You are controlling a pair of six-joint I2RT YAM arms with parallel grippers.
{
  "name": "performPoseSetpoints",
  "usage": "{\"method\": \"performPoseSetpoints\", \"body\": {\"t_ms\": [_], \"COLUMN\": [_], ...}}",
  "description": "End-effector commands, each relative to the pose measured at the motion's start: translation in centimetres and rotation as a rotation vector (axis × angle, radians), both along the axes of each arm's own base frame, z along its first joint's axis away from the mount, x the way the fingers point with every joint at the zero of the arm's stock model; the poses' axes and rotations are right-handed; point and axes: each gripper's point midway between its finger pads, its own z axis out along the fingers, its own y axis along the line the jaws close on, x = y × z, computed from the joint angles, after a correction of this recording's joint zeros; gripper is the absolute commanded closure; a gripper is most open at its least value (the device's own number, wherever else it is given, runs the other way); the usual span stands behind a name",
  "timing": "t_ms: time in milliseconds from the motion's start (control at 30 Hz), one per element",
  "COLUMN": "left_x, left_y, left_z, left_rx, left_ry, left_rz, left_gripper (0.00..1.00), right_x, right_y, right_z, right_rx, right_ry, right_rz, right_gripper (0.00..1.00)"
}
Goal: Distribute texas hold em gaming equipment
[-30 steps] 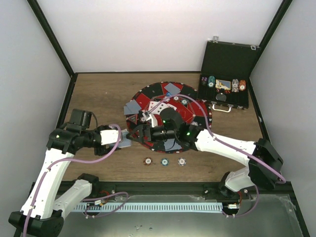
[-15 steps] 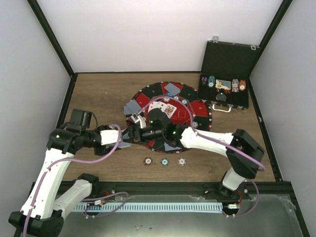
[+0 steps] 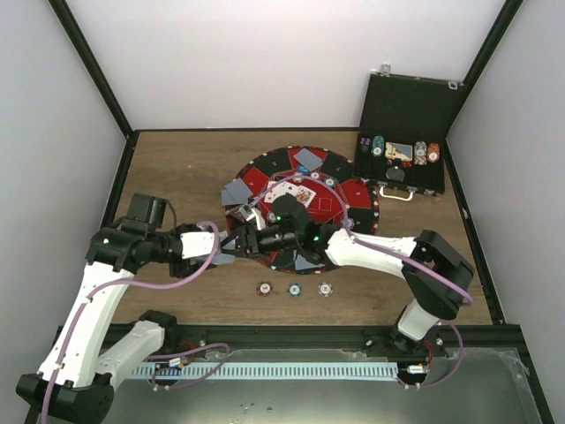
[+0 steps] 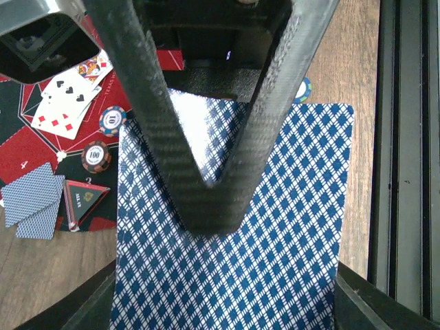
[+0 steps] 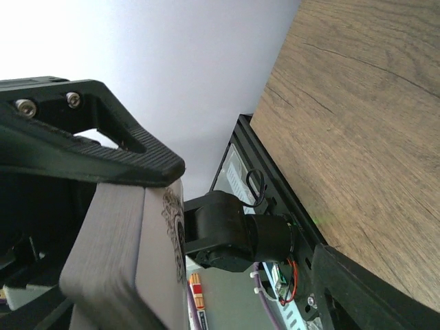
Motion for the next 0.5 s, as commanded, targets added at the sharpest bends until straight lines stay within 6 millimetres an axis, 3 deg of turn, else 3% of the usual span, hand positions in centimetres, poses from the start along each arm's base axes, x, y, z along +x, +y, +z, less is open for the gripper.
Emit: {"method": "performPoseSetpoints", "body": {"t_ms": [0,167,467], "left_x": [-0.3,-0.2,-0.2], "left_y": [-0.6,-0.6,-0.5], "left_z": [1.9,1.9,1.6], "left_rx": [-0.046,-0.050,-0.042], "left_ry": [-0.044,-0.042,-0.038], "left_rz": [-0.030,-0.031,-0.027], "left_gripper": [0.96,0.96,0.96], "right_x": [1.6,1.8,1.8], "right_y": [-2.6,-3.3,-3.9], "right_z": [-3.3,-2.8,0.5], "right_rx": [-0.097,-0.100,-0.058], "right_ry": [0.052,0.042,0.000], "right_rz": [-0.078,-0.091,-0.109], "right_gripper": [0.29,0.37,0.78]}}
